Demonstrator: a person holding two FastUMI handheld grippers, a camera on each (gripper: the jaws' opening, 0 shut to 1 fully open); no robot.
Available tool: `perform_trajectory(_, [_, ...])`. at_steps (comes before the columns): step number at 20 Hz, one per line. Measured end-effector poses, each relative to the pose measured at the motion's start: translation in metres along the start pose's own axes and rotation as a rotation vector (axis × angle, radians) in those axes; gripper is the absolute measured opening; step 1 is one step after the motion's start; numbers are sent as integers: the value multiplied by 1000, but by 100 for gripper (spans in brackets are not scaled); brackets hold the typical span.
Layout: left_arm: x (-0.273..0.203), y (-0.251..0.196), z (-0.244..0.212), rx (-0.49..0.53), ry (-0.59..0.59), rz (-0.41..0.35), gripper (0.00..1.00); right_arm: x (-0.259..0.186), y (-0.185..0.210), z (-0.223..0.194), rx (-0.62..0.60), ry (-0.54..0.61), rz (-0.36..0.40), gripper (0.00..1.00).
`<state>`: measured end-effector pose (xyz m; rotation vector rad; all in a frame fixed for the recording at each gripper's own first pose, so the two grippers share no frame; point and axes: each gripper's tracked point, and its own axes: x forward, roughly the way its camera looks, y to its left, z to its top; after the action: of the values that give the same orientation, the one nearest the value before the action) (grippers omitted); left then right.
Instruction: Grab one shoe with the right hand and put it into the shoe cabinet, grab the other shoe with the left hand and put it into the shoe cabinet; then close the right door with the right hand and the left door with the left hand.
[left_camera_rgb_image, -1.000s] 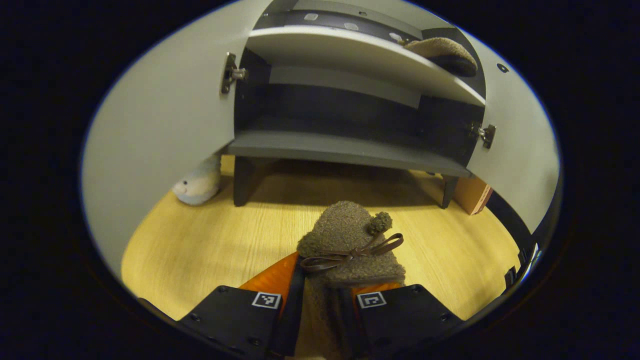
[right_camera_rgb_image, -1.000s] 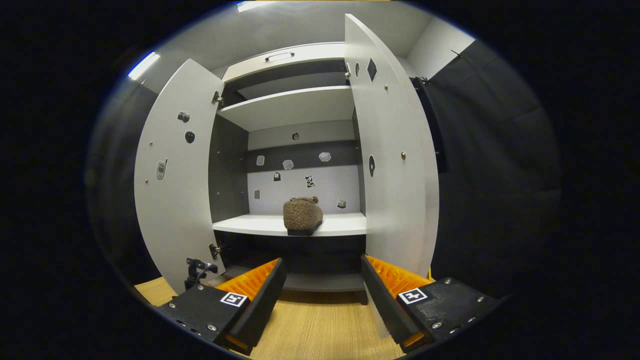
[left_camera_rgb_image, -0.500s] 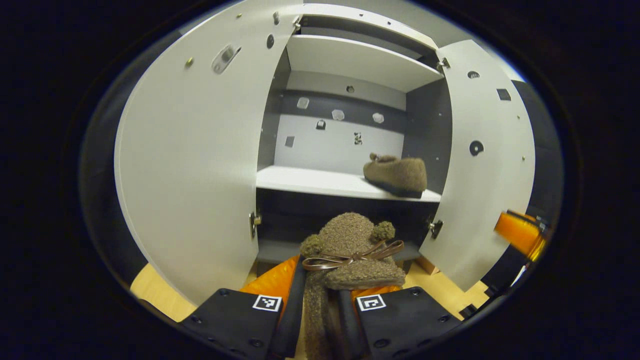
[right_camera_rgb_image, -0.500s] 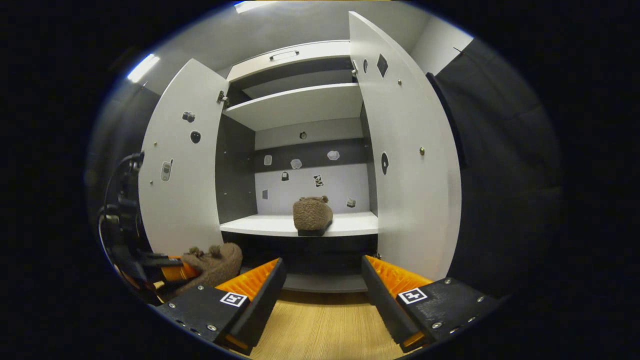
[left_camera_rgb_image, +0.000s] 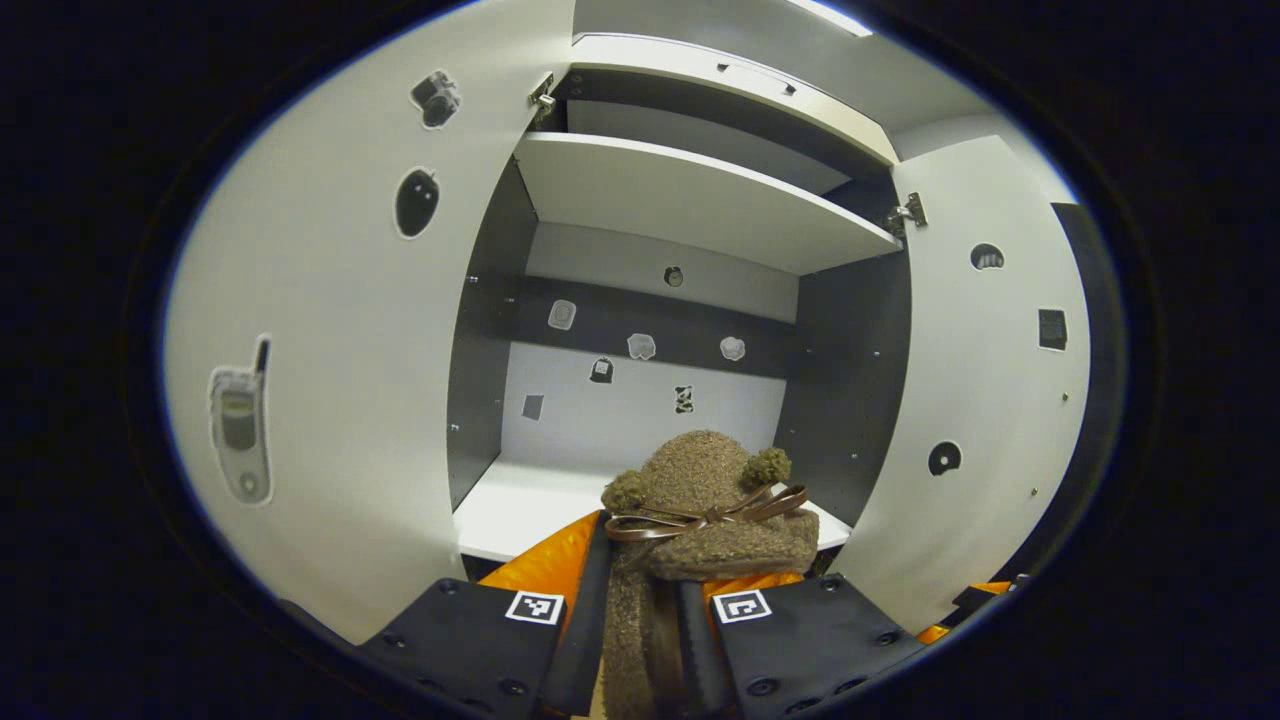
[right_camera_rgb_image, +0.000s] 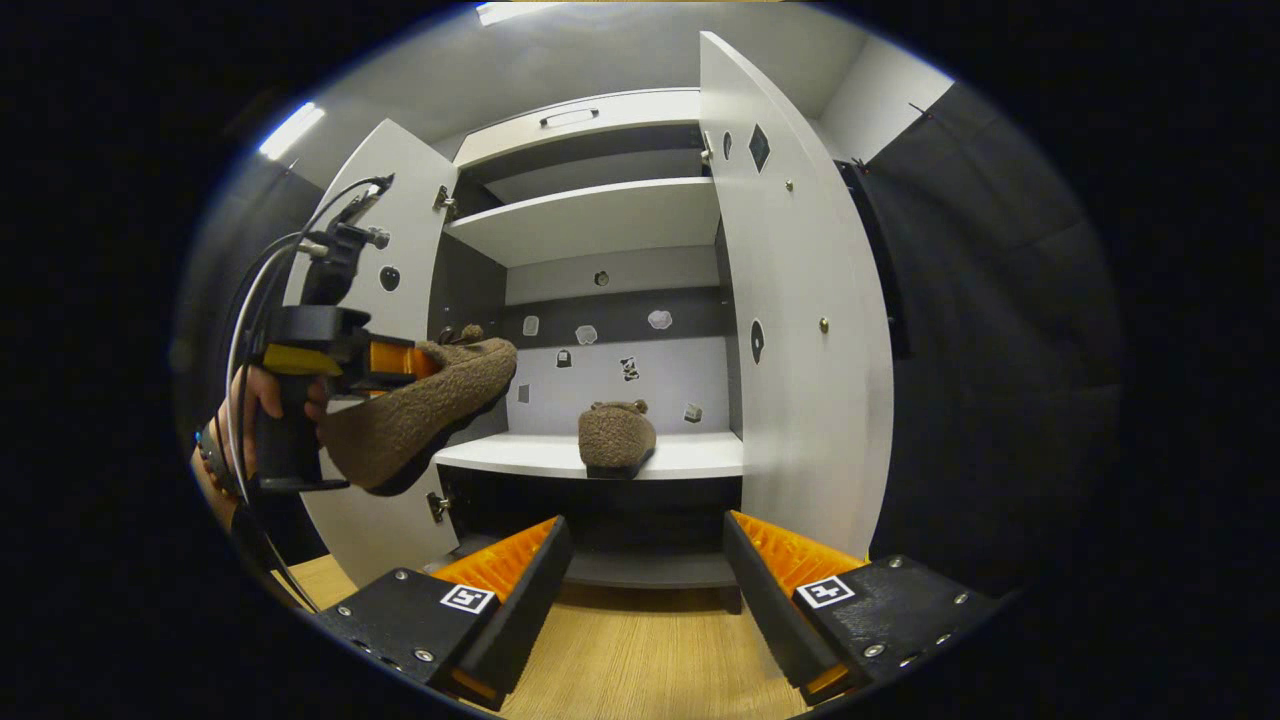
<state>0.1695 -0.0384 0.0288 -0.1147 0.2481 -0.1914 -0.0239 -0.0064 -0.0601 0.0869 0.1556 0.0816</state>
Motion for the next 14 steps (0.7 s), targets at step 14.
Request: perform_trajectory(14, [190, 53, -86, -5, 357, 187, 41, 1, -6, 8, 15, -37, -37, 94])
